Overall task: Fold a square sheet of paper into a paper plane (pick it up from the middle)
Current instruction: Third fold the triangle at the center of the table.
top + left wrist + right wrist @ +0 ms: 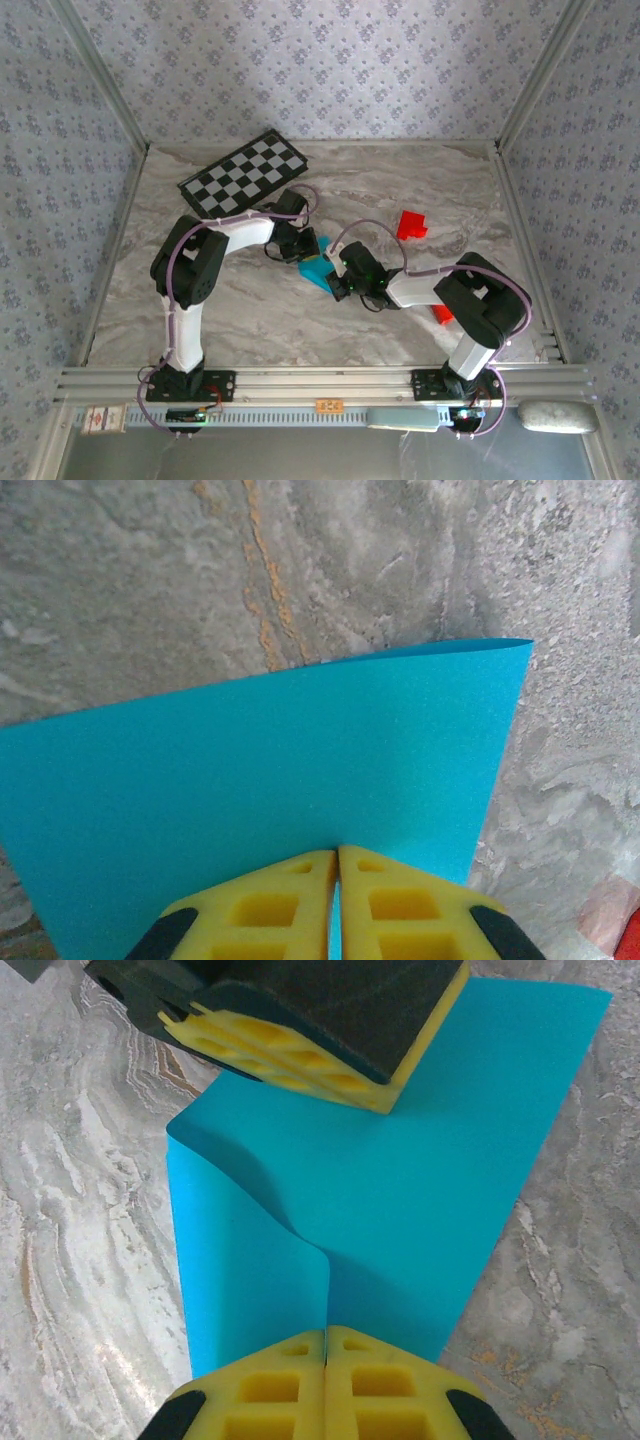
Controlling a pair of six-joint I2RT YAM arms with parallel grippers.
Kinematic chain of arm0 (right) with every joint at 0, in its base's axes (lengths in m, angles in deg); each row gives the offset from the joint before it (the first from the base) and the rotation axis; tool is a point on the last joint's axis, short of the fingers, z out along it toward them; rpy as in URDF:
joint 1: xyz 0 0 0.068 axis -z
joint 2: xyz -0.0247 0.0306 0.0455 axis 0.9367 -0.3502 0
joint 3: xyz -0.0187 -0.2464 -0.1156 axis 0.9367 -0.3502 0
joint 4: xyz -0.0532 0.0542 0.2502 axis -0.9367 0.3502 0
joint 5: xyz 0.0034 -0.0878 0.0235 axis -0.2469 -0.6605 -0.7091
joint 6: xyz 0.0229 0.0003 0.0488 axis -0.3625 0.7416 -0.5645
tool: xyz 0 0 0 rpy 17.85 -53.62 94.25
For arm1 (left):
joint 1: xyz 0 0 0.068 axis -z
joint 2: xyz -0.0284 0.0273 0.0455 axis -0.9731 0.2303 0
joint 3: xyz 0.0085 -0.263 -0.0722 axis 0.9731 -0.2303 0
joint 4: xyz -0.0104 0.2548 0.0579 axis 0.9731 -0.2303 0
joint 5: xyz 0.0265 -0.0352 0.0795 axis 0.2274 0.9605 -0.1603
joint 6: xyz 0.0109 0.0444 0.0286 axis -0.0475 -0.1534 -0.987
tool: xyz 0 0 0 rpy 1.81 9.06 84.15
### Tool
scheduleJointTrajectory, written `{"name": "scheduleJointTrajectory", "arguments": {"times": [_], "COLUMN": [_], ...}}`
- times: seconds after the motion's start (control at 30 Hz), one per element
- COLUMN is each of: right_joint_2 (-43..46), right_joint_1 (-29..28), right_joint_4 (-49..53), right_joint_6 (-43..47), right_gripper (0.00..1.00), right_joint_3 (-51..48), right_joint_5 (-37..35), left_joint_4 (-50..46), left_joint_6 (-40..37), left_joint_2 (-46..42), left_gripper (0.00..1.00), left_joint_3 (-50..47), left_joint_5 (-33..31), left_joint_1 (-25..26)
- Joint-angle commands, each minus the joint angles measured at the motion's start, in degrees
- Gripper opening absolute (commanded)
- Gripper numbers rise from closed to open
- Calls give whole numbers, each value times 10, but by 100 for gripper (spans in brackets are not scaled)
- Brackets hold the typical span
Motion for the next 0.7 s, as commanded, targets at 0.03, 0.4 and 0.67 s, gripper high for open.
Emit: {"name": "scheduleJointTrajectory", "arguments": {"times": [0.03,0.4,0.67], "right_joint_2": [-11,-19,-21], "right_joint_1": [-2,-2,1], "right_joint_4": [18,30,38], "right_joint_6": [-7,-10,-14], "right_gripper": [5,5,4], "right_joint_3": [16,19,19], "right_joint_5": [-8,-16,-19], "left_joint_4": [-42,-43,-44], "left_joint_6": [-13,-14,-14], "left_joint_2": [34,34,33], "left_gripper": [10,10,10], "left_joint_3": [-4,-2,0], "left_joint_5": [-10,-10,-10], "left_joint_1": [6,7,7]}}
